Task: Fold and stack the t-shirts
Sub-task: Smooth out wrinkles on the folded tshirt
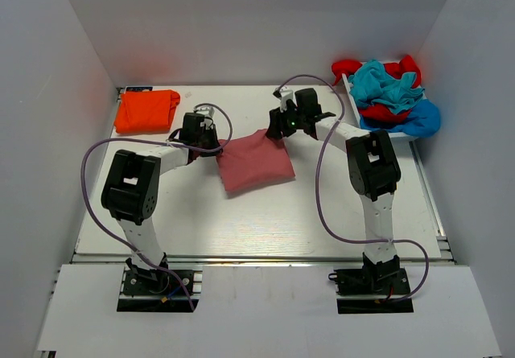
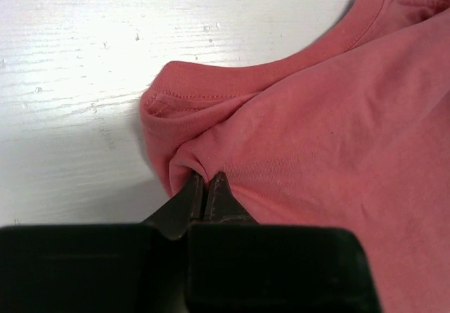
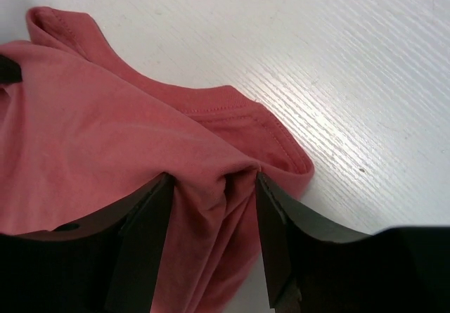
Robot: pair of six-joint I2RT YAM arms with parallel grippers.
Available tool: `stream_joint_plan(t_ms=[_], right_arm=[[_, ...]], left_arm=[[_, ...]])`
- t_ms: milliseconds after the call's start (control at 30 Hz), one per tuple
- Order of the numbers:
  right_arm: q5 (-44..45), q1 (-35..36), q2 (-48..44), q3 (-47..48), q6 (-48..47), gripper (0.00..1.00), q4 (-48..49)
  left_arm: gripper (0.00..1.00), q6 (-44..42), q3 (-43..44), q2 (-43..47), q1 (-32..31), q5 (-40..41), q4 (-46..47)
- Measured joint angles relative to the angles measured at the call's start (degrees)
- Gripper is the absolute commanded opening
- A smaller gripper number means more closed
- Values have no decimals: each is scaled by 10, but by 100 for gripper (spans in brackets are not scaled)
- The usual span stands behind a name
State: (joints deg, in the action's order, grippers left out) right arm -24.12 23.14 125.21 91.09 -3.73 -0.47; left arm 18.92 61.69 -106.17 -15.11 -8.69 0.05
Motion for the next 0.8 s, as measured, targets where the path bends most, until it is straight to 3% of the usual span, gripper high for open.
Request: stream_joint_plan(t_ms=[133,167,233,267,400,600,800], right_arm=[[-11,0,5,11,6,56,4],[-13,0,7,13,6,46,7],[-17,0,10,14,8,42,9],[-18,0,12,14,10,25,9],[-23,0,15,14,17,0,11],[-15,0,-29,-42,27,0,33],[-7,1,-176,-159,51,0,59]], left_arm=[[0,0,0,0,0,-6,7],[0,0,0,0,0,-8,9],[0,0,0,0,0,-10,13],[0,0,0,0,0,-10,15],[0,2,-1,4,0,-12,18],[0,6,-39,65,0,-18,29],[0,7,-103,197,-1,-43,55]])
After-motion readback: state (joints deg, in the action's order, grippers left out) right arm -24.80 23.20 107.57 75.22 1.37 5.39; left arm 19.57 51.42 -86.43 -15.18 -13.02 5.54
